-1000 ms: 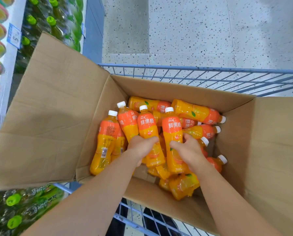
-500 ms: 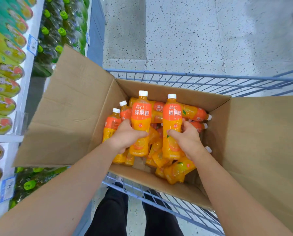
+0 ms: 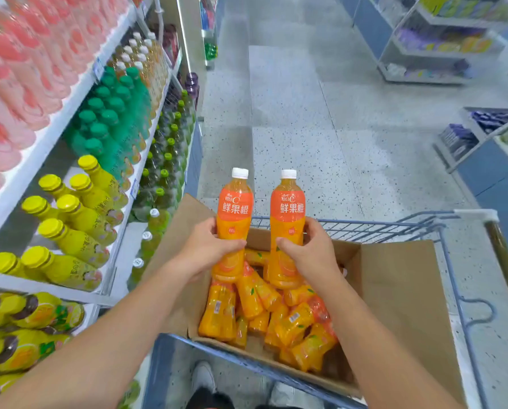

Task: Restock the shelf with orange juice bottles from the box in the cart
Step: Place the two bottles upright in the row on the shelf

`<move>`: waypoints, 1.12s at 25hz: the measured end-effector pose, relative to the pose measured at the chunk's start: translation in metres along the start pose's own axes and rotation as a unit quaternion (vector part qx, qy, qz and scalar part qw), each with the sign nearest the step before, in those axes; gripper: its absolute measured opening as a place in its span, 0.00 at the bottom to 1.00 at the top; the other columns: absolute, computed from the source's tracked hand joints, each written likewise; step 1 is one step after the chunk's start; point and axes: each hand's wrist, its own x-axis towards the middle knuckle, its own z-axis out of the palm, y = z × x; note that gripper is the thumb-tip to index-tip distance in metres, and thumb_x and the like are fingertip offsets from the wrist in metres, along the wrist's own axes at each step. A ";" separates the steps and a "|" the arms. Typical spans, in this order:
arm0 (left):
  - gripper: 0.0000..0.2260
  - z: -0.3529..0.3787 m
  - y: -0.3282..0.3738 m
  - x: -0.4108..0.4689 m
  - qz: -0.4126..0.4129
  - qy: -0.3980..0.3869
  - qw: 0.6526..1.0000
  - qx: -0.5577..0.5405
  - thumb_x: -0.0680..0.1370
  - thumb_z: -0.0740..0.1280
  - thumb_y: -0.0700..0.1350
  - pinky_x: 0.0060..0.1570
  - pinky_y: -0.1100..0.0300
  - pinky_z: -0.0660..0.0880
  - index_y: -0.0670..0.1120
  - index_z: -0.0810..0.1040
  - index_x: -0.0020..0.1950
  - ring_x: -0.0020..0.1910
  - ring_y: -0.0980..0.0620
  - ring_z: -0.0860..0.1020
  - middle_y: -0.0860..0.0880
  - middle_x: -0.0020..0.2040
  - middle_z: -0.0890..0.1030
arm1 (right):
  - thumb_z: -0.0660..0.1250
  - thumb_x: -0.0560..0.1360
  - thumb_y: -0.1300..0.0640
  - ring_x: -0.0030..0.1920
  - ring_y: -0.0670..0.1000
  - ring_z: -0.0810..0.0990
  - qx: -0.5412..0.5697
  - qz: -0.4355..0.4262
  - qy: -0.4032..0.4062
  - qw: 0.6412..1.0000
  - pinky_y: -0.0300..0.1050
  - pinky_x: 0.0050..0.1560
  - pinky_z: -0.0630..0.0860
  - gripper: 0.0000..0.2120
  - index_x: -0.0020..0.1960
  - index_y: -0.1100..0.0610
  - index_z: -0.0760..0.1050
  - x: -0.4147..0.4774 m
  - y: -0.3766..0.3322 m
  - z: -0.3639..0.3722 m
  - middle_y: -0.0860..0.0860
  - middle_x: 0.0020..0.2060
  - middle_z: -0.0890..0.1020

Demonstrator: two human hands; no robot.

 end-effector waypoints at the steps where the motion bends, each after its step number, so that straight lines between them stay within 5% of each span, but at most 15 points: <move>1: 0.18 -0.011 0.012 -0.006 0.019 0.006 1.000 -0.007 0.69 0.80 0.38 0.37 0.66 0.78 0.46 0.80 0.56 0.45 0.54 0.84 0.49 0.49 0.86 | 0.79 0.68 0.57 0.46 0.45 0.83 0.006 -0.020 0.005 1.000 0.40 0.45 0.79 0.20 0.57 0.52 0.77 -0.001 -0.018 0.003 0.46 0.47 0.84; 7: 0.18 -0.072 0.074 -0.046 0.113 0.059 0.992 -0.023 0.69 0.80 0.39 0.43 0.62 0.81 0.48 0.81 0.55 0.44 0.56 0.85 0.51 0.46 0.87 | 0.78 0.69 0.62 0.47 0.48 0.84 0.062 -0.132 0.004 0.989 0.44 0.47 0.81 0.17 0.52 0.48 0.76 -0.006 -0.119 0.021 0.46 0.46 0.85; 13: 0.15 -0.103 0.114 -0.116 0.172 0.195 0.963 -0.068 0.70 0.79 0.40 0.46 0.56 0.82 0.48 0.82 0.53 0.44 0.52 0.85 0.50 0.46 0.87 | 0.79 0.66 0.60 0.47 0.51 0.85 0.090 -0.231 -0.087 0.965 0.49 0.48 0.81 0.21 0.57 0.53 0.78 -0.019 -0.194 0.028 0.50 0.48 0.86; 18: 0.14 -0.128 0.119 -0.190 0.187 0.315 0.925 -0.100 0.70 0.80 0.42 0.48 0.52 0.82 0.50 0.83 0.53 0.46 0.50 0.86 0.51 0.47 0.87 | 0.79 0.63 0.56 0.44 0.44 0.85 0.092 -0.304 -0.195 0.928 0.44 0.44 0.80 0.21 0.54 0.50 0.77 -0.050 -0.234 0.052 0.45 0.45 0.85; 23: 0.17 -0.161 0.104 -0.280 0.175 0.445 0.870 -0.122 0.68 0.81 0.43 0.47 0.52 0.82 0.48 0.82 0.54 0.46 0.50 0.86 0.50 0.46 0.87 | 0.78 0.62 0.51 0.46 0.48 0.85 0.103 -0.360 -0.289 0.881 0.47 0.47 0.80 0.21 0.53 0.47 0.77 -0.106 -0.267 0.099 0.45 0.45 0.85; 28: 0.15 -0.200 0.083 -0.379 0.177 0.539 0.813 -0.130 0.69 0.80 0.41 0.45 0.56 0.81 0.50 0.82 0.53 0.45 0.52 0.86 0.53 0.45 0.87 | 0.80 0.68 0.59 0.47 0.48 0.84 0.118 -0.395 -0.391 0.823 0.42 0.44 0.78 0.20 0.55 0.49 0.76 -0.184 -0.308 0.154 0.47 0.48 0.85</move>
